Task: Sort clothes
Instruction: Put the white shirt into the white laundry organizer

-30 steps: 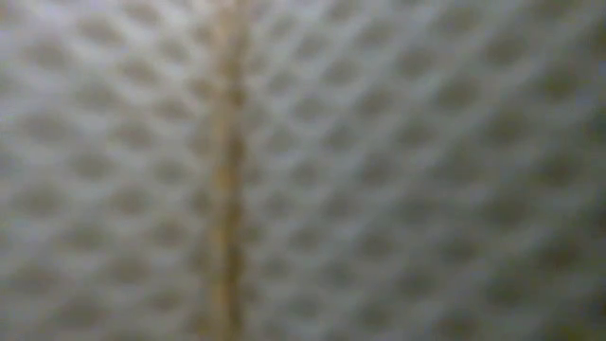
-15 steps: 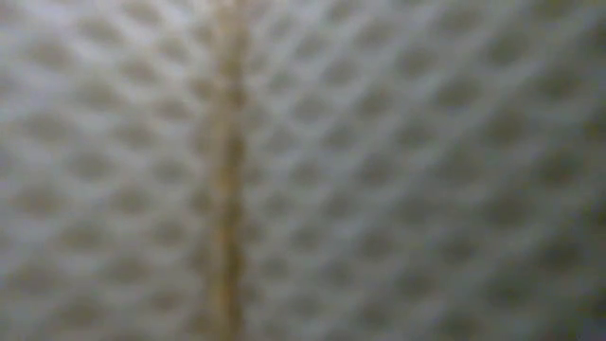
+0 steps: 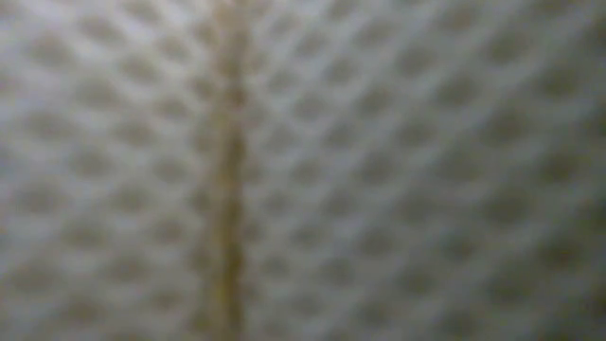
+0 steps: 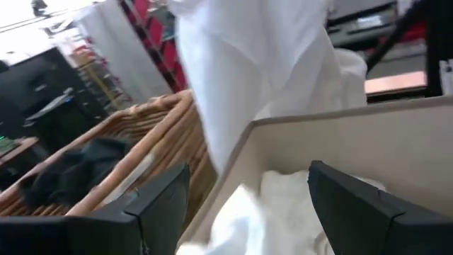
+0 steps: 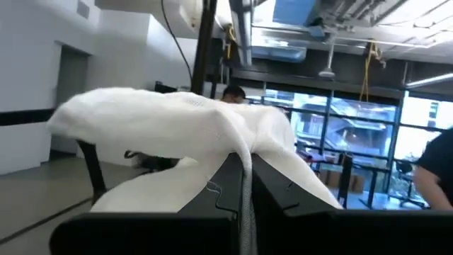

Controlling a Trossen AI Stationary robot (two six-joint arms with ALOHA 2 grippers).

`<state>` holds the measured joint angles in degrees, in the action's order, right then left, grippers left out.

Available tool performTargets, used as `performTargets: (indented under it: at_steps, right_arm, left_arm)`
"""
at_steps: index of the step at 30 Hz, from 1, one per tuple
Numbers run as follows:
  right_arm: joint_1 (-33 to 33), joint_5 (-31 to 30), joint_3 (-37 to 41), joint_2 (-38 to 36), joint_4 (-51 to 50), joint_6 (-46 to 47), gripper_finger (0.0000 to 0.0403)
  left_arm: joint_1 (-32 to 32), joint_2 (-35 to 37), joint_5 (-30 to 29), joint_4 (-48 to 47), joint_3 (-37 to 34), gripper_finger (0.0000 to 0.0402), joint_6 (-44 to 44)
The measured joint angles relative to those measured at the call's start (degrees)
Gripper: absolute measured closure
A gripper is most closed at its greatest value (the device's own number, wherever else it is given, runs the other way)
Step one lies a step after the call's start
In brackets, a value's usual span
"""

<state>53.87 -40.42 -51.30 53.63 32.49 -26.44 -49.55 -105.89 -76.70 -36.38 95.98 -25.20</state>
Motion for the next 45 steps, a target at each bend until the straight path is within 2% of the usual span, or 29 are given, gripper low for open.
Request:
performTargets:
  at_steps: [7, 10, 16, 19, 23, 29, 33, 39, 45]
  right_arm:
    - [0.0, 2.6, -10.36, 3.88, -5.78, -1.81, 0.0394]
    - [0.0, 3.01, -15.13, 5.39, -10.07, -2.18, 0.0394]
    - [-0.02, 2.99, -21.22, 8.71, -15.19, -2.99, 0.0394]
    - [-0.02, 2.99, -23.02, 10.0, -15.7, -3.2, 0.0394]
    - [-0.04, 2.96, -24.45, 11.48, -15.99, -3.44, 0.0394]
    - [-0.53, 2.92, -26.01, 12.19, -15.91, -3.66, 0.0394]
    - [-1.68, 2.94, -26.0, 12.26, -16.02, -3.01, 0.0394]
    - [-4.26, 2.99, -26.0, 12.8, -15.44, -2.04, 0.0394]
    - [-6.34, 2.94, -27.2, 14.08, -15.51, -1.43, 0.0394]
  left_arm:
    - [7.14, 0.02, 12.59, 25.28, 0.0, 0.0137, 26.13]
    - [10.01, 0.09, 18.21, 34.28, 0.0, 0.0137, 31.25]
    - [13.42, 0.12, 25.97, 46.14, -0.02, 0.0136, 39.39]
    - [14.6, 0.13, 29.91, 50.02, -0.02, 0.0129, 41.16]
    - [16.42, 0.15, 30.17, 51.51, -0.02, 0.0105, 41.59]
    - [18.21, 0.15, 42.53, 51.61, -0.07, 0.006, 39.84]
    - [19.25, 0.15, 43.34, 53.44, -0.09, 0.0039, 39.66]
    - [22.19, -1.87, 52.87, 59.68, -0.11, 0.0025, 37.79]
    - [24.34, -5.5, 55.31, 65.98, 0.41, 0.0022, 35.03]
